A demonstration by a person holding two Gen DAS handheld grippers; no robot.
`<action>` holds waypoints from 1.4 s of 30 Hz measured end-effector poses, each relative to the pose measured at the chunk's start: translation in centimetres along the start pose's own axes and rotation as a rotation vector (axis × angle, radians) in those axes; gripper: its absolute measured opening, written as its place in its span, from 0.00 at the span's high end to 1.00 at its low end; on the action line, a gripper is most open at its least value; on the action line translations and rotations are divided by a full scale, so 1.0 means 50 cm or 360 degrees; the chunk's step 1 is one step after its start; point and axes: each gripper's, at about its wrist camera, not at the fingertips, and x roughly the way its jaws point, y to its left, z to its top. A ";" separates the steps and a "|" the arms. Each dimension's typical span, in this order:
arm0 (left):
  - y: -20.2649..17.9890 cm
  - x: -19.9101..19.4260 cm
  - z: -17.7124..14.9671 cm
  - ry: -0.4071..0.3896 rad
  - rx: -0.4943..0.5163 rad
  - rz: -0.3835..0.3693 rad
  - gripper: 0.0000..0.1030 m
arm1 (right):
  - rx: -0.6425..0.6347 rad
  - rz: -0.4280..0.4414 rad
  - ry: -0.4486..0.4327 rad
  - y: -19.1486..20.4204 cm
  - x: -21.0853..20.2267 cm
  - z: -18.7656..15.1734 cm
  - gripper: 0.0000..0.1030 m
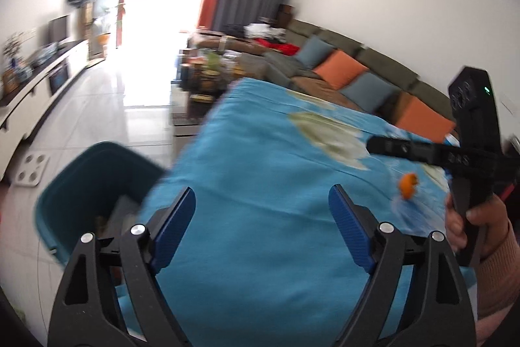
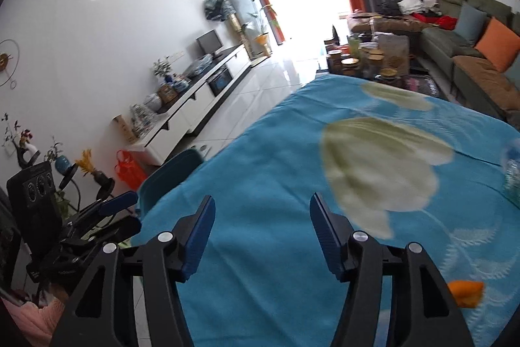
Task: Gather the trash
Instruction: 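Move both tools back over the second orange peel and green wrapper, then grasp the orange peel with the left tool while the right tool grasps the green-printed wrapper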
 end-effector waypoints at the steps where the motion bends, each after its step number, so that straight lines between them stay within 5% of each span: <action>1: -0.025 0.015 0.001 0.0017 0.0036 -0.0034 0.19 | 0.0036 -0.0055 -0.0021 -0.029 -0.015 0.002 0.42; 7: -0.169 0.101 0.006 0.0137 0.0236 -0.0235 0.19 | 0.0228 -0.0360 -0.0126 -0.181 -0.094 -0.004 0.42; 16: -0.314 0.206 0.012 0.0332 0.0397 -0.0364 0.25 | 0.0425 -0.0505 -0.0168 -0.325 -0.105 -0.004 0.42; 22: -0.367 0.264 0.014 0.0451 0.0449 -0.0363 0.38 | 0.0478 -0.0495 -0.0102 -0.396 -0.077 0.002 0.48; 28: -0.388 0.300 0.008 0.0554 0.0448 -0.0382 0.50 | 0.0518 -0.0457 -0.0051 -0.428 -0.057 -0.004 0.68; 29: -0.389 0.304 0.007 0.0568 0.0444 -0.0386 0.55 | 0.0521 -0.0449 -0.0043 -0.430 -0.055 -0.006 0.77; 34: -0.391 0.314 -0.001 0.0628 0.0419 -0.0431 0.84 | 0.0526 -0.0438 -0.0043 -0.427 -0.054 -0.012 0.84; 42: -0.385 0.298 -0.004 0.0599 0.0402 -0.0453 0.88 | 0.0477 -0.0380 -0.0121 -0.386 -0.087 -0.028 0.85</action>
